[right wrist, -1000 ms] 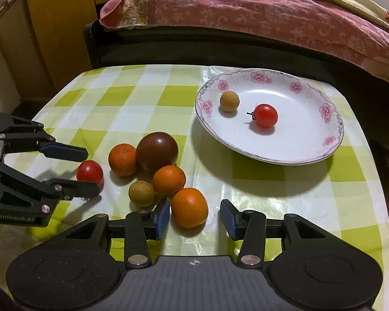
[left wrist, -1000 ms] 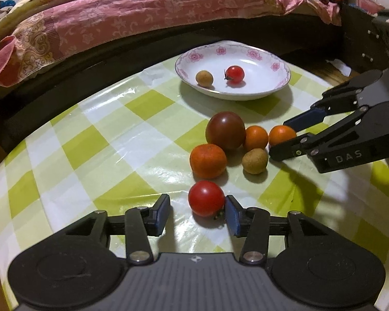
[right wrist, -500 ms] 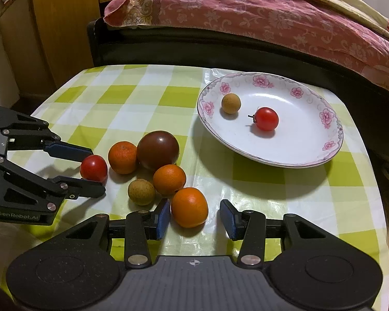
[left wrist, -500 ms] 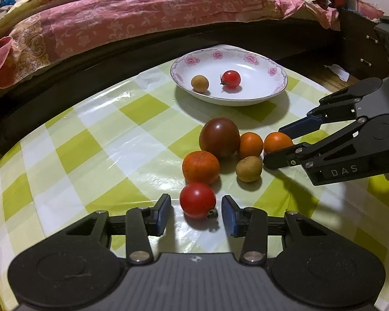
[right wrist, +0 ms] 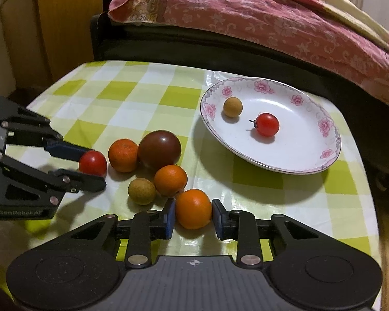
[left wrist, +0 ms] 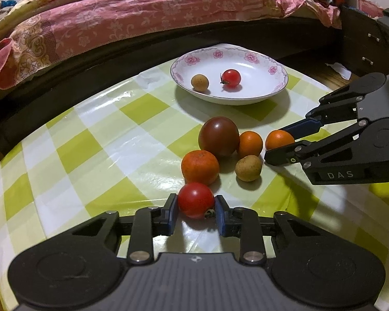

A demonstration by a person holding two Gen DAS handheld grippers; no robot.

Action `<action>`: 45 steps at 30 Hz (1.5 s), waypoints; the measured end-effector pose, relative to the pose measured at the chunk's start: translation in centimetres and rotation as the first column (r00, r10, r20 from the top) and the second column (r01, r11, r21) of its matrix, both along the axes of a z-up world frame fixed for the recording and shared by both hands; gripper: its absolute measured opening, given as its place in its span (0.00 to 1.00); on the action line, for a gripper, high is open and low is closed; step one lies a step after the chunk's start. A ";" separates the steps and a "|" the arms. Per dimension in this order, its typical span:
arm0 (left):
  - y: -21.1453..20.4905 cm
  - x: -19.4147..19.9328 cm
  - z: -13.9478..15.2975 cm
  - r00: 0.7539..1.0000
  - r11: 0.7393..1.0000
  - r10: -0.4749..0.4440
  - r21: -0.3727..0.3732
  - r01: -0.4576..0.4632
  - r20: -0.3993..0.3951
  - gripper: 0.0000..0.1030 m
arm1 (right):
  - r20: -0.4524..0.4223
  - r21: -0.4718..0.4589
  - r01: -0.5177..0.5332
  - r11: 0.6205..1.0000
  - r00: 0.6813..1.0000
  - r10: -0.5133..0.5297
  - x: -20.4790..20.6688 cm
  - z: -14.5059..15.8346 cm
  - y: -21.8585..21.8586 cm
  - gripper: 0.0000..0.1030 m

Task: Organize fruits
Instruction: 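Grasp an orange tangerine with the right tool while the left tool holds the tomato, then carry the tomato and tangerine over the white plate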

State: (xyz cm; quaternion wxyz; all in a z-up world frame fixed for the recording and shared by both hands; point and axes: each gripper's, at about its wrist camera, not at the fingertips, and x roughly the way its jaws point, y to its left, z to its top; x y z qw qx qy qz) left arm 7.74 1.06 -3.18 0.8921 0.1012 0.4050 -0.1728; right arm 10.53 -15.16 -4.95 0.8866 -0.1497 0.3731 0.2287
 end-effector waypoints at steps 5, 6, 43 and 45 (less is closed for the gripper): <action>-0.2 -0.1 0.2 1.000 1.000 -0.009 0.005 0.009 0.003 0.36 | -0.009 -0.007 0.019 1.000 1.000 -0.019 0.0 0.1 -0.2 0.24; -0.3 -0.2 0.3 1.000 1.000 -0.012 0.005 0.012 0.003 0.36 | -0.009 -0.009 0.022 1.000 1.000 -0.023 0.0 0.1 -0.2 0.24; -3.9 2.5 4.9 0.992 0.997 -0.045 -0.054 0.051 0.115 0.36 | 0.036 0.113 0.090 0.989 0.995 -0.094 0.4 4.2 -1.4 0.24; -4.1 3.0 5.0 0.992 0.997 -0.041 -0.061 0.048 0.117 0.36 | 0.033 0.124 0.102 0.987 0.994 -0.107 0.7 4.4 -1.7 0.24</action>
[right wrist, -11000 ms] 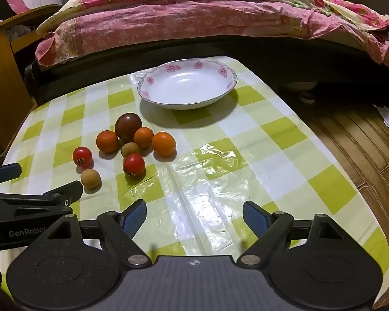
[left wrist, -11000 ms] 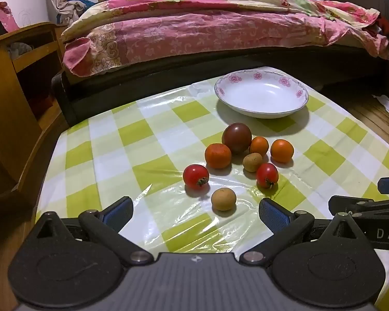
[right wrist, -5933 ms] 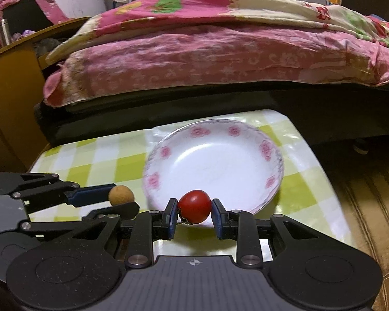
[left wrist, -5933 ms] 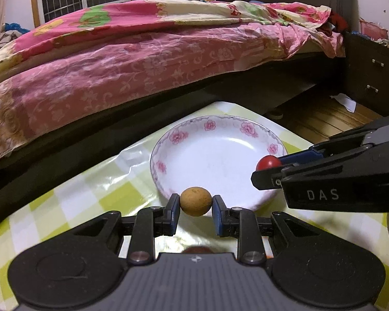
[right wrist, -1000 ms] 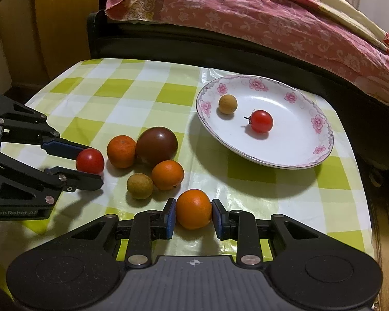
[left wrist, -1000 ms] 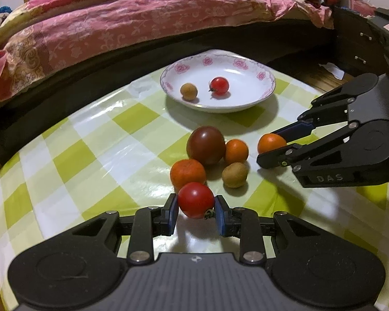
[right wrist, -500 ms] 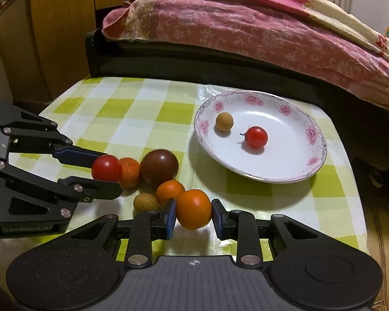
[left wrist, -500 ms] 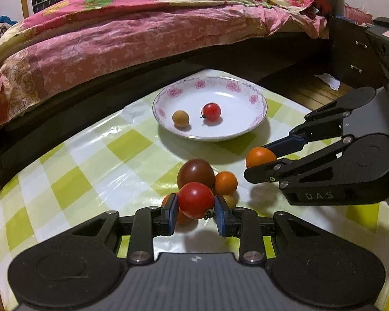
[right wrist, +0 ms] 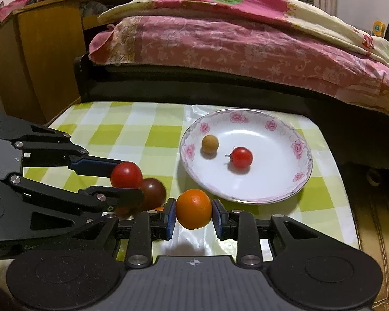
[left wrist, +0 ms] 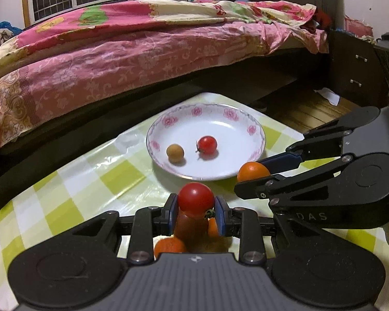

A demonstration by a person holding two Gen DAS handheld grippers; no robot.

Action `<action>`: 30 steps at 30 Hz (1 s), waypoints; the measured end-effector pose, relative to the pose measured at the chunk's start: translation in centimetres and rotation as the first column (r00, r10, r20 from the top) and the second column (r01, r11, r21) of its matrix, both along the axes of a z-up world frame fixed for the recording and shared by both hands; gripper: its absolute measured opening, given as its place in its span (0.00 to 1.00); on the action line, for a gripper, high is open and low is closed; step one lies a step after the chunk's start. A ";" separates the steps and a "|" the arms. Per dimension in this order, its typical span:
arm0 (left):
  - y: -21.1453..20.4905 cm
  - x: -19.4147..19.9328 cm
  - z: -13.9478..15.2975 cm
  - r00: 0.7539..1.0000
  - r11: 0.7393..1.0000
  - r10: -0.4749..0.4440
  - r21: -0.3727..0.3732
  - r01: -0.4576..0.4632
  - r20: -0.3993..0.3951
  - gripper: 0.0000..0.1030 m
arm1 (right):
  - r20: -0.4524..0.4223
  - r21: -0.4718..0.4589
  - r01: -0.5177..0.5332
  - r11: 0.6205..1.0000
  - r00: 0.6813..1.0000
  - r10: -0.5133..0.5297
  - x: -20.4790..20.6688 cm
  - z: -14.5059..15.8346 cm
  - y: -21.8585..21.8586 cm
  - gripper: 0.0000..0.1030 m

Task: Organize fruits
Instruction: 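Carry the tomato and tangerine over the white plate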

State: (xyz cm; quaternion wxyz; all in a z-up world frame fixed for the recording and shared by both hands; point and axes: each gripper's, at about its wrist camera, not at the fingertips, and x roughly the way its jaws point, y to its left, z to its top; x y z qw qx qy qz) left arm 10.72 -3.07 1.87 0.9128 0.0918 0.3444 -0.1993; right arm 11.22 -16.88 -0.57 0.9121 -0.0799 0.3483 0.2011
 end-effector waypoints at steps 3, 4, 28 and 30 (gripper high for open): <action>-0.3 0.9 0.3 1.000 1.000 0.006 -0.013 -0.006 0.005 0.36 | -0.002 0.014 0.023 1.000 1.000 -0.023 0.6 0.2 -0.4 0.24; -0.4 1.2 0.4 1.000 1.000 0.009 -0.016 -0.009 0.006 0.36 | -0.001 0.018 0.032 0.999 0.999 -0.032 0.8 0.4 -0.5 0.24; -2.5 6.9 -1.8 0.999 0.999 -0.012 -0.035 0.011 -0.035 0.36 | -0.032 0.058 0.182 0.982 0.983 -0.181 5.9 -1.4 -3.3 0.25; -2.6 7.0 -2.1 0.999 0.999 -0.010 -0.034 0.008 -0.044 0.36 | -0.032 0.052 0.184 0.982 0.983 -0.182 6.0 -1.6 -3.3 0.25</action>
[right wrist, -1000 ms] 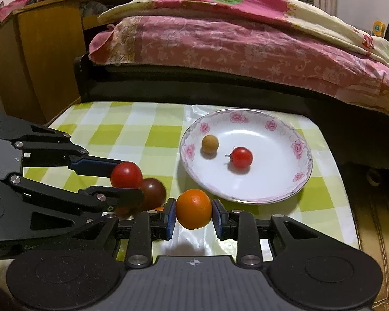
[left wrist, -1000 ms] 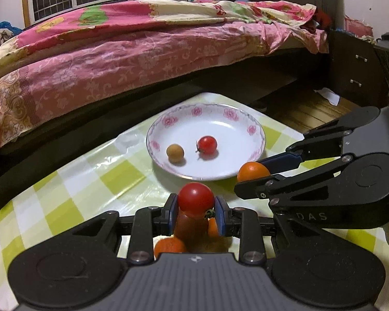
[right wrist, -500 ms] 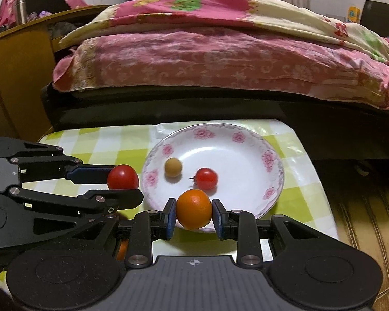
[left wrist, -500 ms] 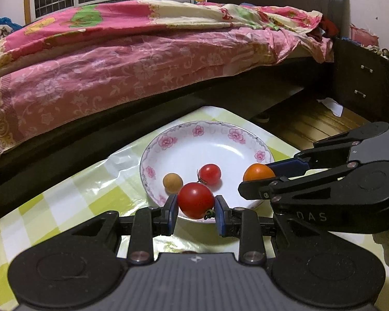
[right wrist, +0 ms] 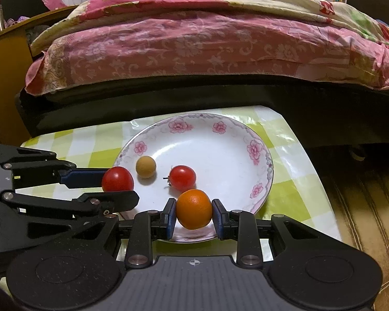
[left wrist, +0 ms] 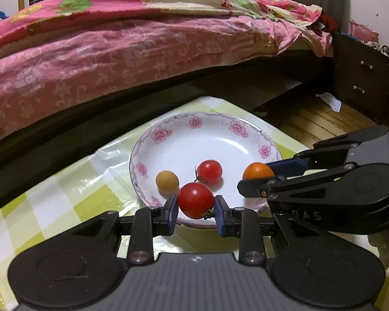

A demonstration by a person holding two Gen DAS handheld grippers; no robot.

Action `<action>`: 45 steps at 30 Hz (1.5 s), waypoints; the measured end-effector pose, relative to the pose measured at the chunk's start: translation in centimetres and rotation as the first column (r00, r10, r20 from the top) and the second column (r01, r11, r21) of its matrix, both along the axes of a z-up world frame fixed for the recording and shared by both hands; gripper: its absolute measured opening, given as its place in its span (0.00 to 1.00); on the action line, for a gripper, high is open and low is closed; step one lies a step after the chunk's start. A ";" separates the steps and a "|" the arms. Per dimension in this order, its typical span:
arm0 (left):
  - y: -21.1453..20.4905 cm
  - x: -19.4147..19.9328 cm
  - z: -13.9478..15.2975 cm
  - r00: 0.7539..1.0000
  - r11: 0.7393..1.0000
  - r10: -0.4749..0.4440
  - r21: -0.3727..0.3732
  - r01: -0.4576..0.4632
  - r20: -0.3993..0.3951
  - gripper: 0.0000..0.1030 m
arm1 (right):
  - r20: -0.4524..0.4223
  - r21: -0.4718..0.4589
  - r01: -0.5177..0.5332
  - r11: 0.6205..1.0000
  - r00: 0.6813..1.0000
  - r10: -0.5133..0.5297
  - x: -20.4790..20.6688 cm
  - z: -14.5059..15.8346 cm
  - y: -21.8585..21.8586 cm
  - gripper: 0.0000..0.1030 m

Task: Organize fruits
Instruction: 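Carry the tomato and tangerine over the white plate, then open both tools to release the fruits into the plate, then move both tools back toward the remaining fruits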

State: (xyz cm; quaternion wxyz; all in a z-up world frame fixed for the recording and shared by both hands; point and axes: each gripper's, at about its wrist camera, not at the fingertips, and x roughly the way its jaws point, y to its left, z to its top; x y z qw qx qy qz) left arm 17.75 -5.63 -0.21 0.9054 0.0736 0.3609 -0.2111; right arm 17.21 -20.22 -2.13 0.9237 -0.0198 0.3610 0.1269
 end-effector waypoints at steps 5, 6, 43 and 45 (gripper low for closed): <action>0.1 0.2 -0.3 1.000 1.000 0.010 0.010 -0.010 -0.009 0.36 | 0.006 0.000 -0.007 1.000 1.000 0.007 0.1 0.0 0.2 0.25; 0.1 0.2 -0.3 1.000 1.000 0.011 0.009 -0.011 -0.009 0.36 | 0.008 -0.004 -0.009 1.000 1.000 0.009 0.1 0.0 0.2 0.25; 1.8 -2.5 2.1 1.000 1.000 -0.006 0.001 0.006 0.015 0.38 | 0.028 0.022 -0.040 0.999 0.999 0.039 -1.7 1.6 1.0 0.30; 2.2 -3.2 2.3 1.000 1.000 -0.011 0.002 0.011 0.015 0.39 | 0.020 0.024 -0.052 0.998 0.998 0.052 -2.1 1.7 1.2 0.30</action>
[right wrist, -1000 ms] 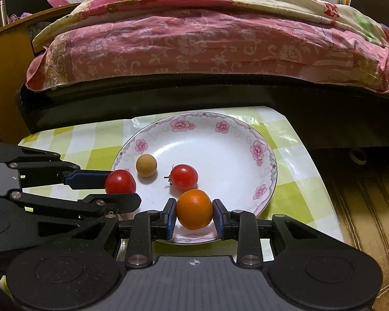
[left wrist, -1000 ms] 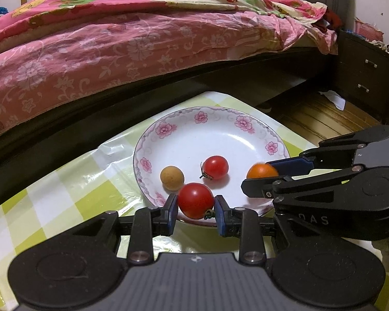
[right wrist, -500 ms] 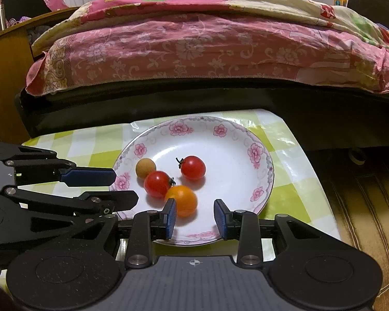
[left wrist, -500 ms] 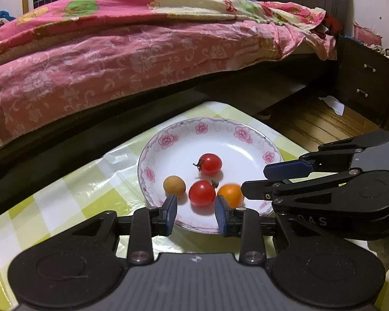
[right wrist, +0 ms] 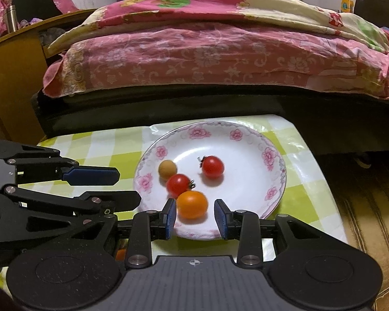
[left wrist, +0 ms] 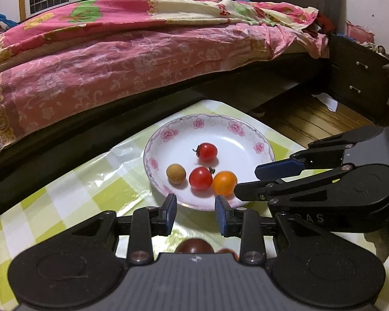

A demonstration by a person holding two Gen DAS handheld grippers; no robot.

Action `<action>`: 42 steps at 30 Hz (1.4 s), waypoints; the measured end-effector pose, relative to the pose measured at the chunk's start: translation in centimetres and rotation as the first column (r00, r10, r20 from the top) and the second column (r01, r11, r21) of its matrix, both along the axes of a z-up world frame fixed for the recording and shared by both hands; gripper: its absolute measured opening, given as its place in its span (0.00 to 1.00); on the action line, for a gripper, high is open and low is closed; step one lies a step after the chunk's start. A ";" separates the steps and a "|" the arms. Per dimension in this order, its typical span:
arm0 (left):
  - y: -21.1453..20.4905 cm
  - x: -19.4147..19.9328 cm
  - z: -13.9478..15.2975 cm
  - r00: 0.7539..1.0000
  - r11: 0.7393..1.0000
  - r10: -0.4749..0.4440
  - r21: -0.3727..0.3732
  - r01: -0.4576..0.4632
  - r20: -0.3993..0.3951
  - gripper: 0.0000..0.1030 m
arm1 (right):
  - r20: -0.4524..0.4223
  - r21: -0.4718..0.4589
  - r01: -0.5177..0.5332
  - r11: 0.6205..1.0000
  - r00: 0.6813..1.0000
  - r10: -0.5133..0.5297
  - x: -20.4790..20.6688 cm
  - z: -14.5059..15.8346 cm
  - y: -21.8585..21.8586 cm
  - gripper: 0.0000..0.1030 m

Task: Organize fruits
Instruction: 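Move both tools back toward the remaining fruits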

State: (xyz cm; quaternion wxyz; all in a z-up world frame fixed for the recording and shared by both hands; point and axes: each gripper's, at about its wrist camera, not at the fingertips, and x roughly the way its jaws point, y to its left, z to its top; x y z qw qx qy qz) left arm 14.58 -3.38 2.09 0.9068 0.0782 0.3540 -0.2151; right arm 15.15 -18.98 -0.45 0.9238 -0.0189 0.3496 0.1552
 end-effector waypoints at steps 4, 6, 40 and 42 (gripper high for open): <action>1.4 -1.6 -0.1 1.000 1.000 -0.003 -0.008 0.003 -0.010 0.42 | -0.005 0.001 -0.039 0.999 0.999 0.039 -1.1 0.1 0.8 0.30; 2.3 -2.5 -0.5 1.000 1.000 0.007 -0.008 -0.007 -0.028 0.42 | -0.013 -0.003 -0.056 0.998 0.998 0.056 -1.7 -0.2 1.0 0.30; 5.2 -3.8 -2.9 0.993 0.999 -0.038 0.024 0.041 -0.112 0.42 | -0.162 -0.012 -0.221 0.975 0.963 0.216 -4.8 -3.7 6.7 0.27; 5.1 -3.5 -3.2 0.992 0.999 -0.037 0.024 0.040 -0.122 0.42 | -0.159 -0.024 -0.221 0.975 0.964 0.215 -4.8 -3.7 6.8 0.22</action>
